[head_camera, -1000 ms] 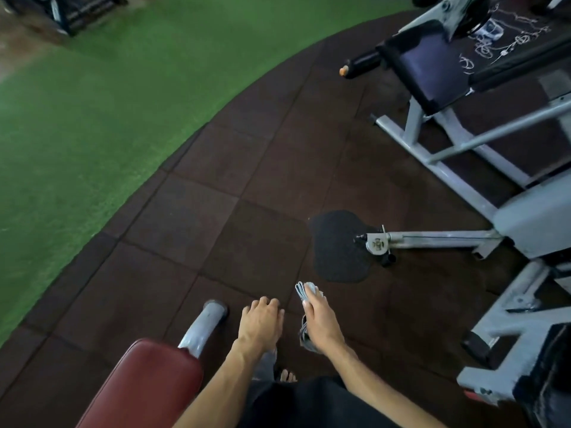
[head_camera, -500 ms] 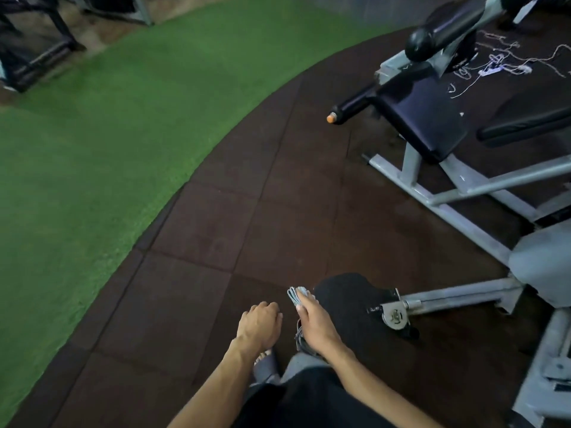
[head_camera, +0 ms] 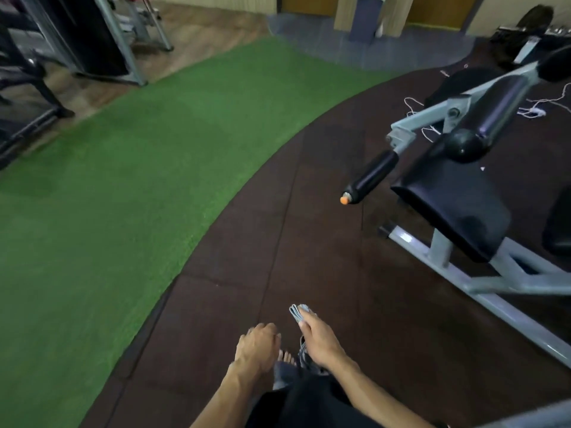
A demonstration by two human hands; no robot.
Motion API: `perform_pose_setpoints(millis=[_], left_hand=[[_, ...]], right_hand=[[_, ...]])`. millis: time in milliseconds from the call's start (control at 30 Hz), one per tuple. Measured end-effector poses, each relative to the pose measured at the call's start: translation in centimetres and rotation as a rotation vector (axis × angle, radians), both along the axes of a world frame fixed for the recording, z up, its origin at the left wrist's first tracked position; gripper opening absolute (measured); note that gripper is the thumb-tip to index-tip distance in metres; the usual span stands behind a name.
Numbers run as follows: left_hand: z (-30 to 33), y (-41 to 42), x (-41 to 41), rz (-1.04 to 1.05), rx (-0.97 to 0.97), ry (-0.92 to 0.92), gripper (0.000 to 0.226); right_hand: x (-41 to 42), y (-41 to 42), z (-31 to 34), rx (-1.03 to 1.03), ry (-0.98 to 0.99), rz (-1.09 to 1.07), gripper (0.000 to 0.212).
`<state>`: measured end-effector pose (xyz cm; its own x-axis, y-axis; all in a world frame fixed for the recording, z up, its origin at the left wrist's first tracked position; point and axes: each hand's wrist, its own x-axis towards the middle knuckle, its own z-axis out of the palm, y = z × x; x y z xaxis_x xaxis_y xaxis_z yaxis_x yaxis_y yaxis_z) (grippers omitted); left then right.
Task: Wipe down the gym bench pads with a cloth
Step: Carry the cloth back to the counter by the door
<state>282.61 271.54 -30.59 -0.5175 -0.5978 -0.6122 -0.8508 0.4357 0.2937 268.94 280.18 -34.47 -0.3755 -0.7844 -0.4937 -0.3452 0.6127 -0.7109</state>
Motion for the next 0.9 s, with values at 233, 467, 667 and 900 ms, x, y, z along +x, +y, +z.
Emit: perform_pose_setpoints(millis=[233, 467, 667, 900], left_hand=[[0.6, -17.9, -13.0, -0.054, 0.025, 0.014, 0.031], [-0.5, -39.3, -26.5, -0.196, 0.032, -0.014, 0.034], [2.1, -56.8, -38.3, -0.269, 0.002, -0.004, 0.033], [0.8, -72.7, -54.2, -0.321, 0.038, 0.001, 0.033]], right_hand=[[-11.5, -18.0, 0.4, 0.017, 0.030, 0.022, 0.045], [-23.9, -36.9, -1.3, 0.028, -0.014, -0.125, 0.045], [-35.2, -52.8, 1.0, 0.015, -0.010, -0.232, 0.046], [-50.0, -69.6, 0.1, -0.009, -0.021, -0.255, 0.046]])
